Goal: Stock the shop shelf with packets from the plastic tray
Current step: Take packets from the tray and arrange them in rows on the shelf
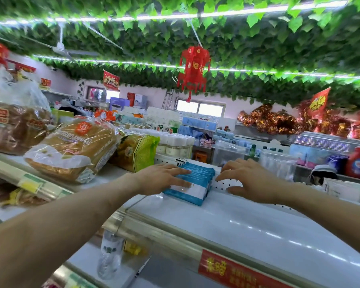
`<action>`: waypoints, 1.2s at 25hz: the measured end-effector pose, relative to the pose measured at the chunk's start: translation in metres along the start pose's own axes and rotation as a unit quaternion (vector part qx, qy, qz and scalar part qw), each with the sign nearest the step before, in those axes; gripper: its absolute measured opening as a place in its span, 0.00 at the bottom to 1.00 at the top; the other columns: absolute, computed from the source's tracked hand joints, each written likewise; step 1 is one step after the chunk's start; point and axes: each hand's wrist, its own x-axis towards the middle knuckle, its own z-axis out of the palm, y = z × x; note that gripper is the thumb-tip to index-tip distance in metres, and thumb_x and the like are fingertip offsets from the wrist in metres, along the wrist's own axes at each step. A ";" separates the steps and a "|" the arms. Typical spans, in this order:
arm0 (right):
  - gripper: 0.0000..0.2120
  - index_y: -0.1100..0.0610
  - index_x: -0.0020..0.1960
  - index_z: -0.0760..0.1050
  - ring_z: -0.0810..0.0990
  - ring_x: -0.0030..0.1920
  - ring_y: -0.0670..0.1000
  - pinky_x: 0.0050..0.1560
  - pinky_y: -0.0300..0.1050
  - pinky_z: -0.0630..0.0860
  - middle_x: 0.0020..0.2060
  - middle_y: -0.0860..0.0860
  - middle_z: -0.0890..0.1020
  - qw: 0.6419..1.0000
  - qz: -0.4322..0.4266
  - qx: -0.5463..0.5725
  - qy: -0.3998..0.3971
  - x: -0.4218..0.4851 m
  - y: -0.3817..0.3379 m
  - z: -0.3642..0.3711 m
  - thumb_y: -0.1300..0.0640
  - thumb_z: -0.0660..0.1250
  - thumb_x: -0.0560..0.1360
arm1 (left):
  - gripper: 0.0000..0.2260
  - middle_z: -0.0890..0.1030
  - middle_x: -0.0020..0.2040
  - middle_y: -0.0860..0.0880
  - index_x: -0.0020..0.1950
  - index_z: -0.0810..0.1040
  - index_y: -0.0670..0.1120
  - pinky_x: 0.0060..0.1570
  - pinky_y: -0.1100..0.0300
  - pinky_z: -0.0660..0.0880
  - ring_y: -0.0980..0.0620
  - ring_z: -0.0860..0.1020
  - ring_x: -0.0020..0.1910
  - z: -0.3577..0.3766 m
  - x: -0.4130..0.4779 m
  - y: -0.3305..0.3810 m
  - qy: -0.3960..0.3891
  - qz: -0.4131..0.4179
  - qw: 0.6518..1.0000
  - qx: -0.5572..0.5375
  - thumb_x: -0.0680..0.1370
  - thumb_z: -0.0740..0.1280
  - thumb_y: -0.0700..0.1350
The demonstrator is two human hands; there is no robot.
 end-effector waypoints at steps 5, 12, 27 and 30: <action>0.20 0.38 0.71 0.73 0.71 0.64 0.46 0.68 0.50 0.68 0.65 0.42 0.75 0.995 -0.085 0.040 0.044 0.044 -0.042 -0.019 0.41 0.66 0.79 | 0.26 0.62 0.81 0.57 0.80 0.62 0.63 0.73 0.47 0.70 0.52 0.64 0.78 -0.032 -0.074 -0.007 -0.017 -0.103 0.992 -0.071 0.83 0.65 0.50; 0.16 0.47 0.67 0.77 0.75 0.51 0.44 0.53 0.42 0.71 0.55 0.44 0.79 0.914 -0.355 0.194 0.033 0.123 -0.222 -0.038 0.49 0.68 0.80 | 0.19 0.77 0.67 0.57 0.74 0.73 0.57 0.61 0.56 0.74 0.58 0.74 0.62 -0.075 -0.261 0.046 -0.071 -0.304 0.942 -0.121 0.83 0.67 0.51; 0.14 0.51 0.63 0.80 0.77 0.55 0.54 0.54 0.47 0.72 0.55 0.51 0.77 0.760 -0.572 0.199 -0.236 0.017 -0.520 0.198 0.54 0.68 0.78 | 0.16 0.76 0.69 0.50 0.67 0.79 0.49 0.71 0.56 0.67 0.50 0.73 0.68 0.045 -0.518 0.383 -0.274 -0.619 0.676 -0.290 0.80 0.67 0.42; 0.12 0.47 0.57 0.79 0.74 0.51 0.49 0.50 0.46 0.69 0.53 0.48 0.73 0.773 -0.543 0.257 -0.203 0.006 -0.512 0.220 0.58 0.67 0.75 | 0.16 0.73 0.70 0.53 0.66 0.79 0.55 0.70 0.50 0.69 0.50 0.72 0.70 0.061 -0.511 0.393 -0.279 -0.590 0.707 -0.273 0.80 0.66 0.44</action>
